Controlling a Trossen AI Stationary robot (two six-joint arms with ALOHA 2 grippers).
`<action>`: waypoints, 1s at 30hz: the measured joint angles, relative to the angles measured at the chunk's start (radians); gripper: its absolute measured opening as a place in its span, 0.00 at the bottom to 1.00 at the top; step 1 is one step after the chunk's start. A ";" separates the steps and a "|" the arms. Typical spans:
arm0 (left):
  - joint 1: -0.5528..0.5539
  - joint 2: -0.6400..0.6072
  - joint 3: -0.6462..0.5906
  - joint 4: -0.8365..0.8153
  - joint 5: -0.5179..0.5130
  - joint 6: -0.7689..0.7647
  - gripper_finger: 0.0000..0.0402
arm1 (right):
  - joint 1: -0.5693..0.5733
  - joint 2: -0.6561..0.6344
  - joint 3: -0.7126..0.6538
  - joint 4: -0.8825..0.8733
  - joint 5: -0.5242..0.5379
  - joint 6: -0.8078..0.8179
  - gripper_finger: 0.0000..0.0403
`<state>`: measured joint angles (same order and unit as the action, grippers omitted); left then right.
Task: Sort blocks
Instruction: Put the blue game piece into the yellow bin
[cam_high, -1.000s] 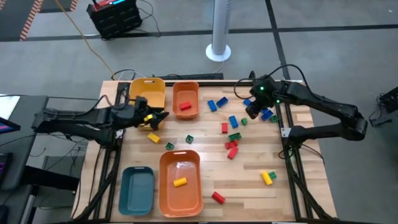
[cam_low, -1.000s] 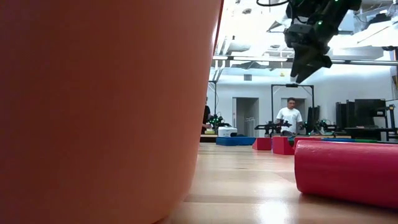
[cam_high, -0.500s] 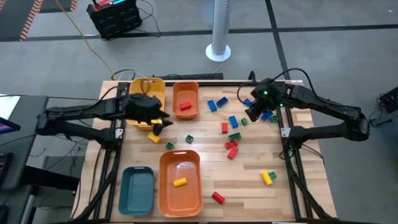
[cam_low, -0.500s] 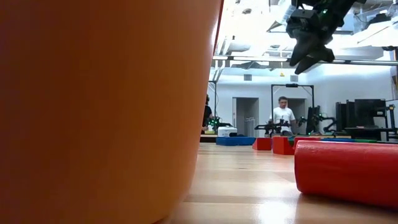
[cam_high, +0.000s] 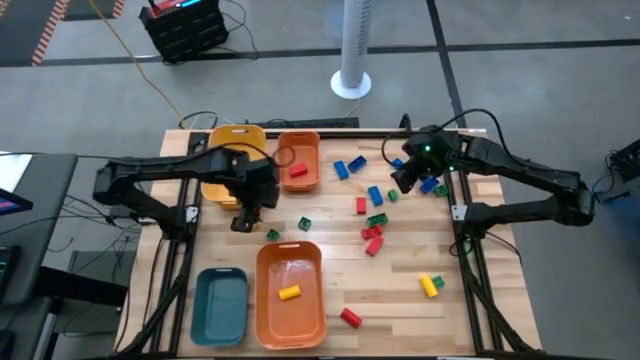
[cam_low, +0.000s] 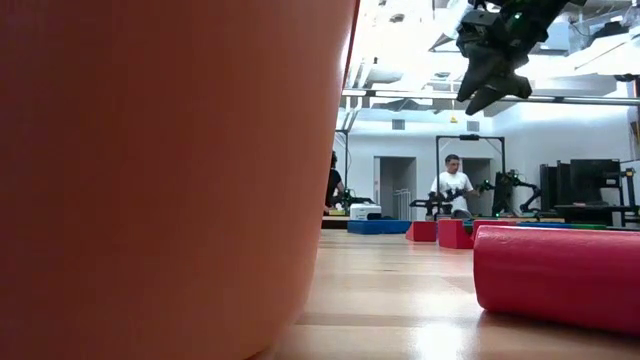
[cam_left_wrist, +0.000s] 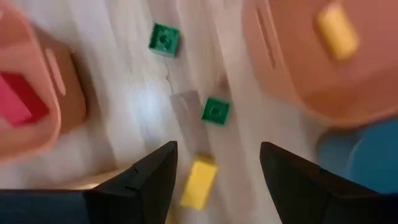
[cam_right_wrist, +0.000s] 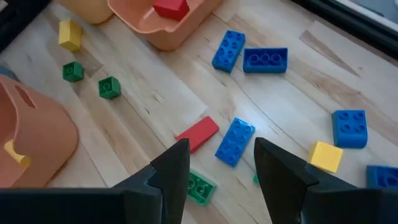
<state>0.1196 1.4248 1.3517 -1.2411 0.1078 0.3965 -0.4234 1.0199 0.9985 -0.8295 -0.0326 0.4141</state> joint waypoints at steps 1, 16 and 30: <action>-0.009 0.020 0.011 -0.023 -0.016 0.050 0.56 | 0.003 0.000 0.000 0.010 0.000 0.002 0.48; -0.122 0.228 -0.012 -0.116 -0.142 0.396 0.56 | 0.083 0.000 0.000 0.084 0.040 0.057 0.48; -0.082 0.278 -0.015 -0.058 -0.107 0.349 0.56 | 0.098 0.000 0.000 0.135 0.044 0.048 0.48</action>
<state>0.0376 1.7027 1.3369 -1.2992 0.0010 0.7454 -0.3250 1.0203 0.9985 -0.6949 0.0116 0.4625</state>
